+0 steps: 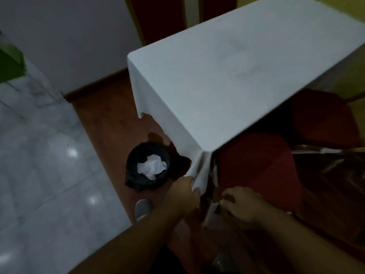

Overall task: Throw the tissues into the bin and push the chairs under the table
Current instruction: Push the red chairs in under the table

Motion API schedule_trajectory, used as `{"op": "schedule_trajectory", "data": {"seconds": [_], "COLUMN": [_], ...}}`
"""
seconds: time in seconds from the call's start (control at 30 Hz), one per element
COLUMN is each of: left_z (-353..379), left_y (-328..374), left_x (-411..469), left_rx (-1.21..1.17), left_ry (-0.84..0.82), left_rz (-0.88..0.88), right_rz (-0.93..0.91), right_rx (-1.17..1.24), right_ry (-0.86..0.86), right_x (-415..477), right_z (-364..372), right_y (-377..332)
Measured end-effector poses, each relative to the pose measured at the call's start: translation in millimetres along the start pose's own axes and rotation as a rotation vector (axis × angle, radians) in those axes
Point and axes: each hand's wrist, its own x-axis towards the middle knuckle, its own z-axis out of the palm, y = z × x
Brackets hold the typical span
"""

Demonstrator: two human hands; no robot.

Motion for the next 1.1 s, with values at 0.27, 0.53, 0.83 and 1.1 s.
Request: {"op": "schedule_trajectory", "data": {"seconds": [0.27, 0.53, 0.83, 1.1], "left_z": [75, 135, 156, 228], "left_y": [135, 176, 214, 263], "left_x": [-67, -140, -199, -201], "left_rx": [-0.157, -0.116, 0.077, 0.25], "left_ry": [-0.212, -0.512, -0.267, 0.154], "left_rz": [0.125, 0.153, 0.463, 0.306], "right_rz": [0.232, 0.117, -0.452, -0.89], "right_rx": [-0.126, 0.069, -0.072, -0.091], "right_ry": [0.031, 0.475, 0.612, 0.538], "right_x": [-172, -274, -261, -228], "right_z": [-51, -26, -11, -50], "right_y": [132, 176, 253, 319]}}
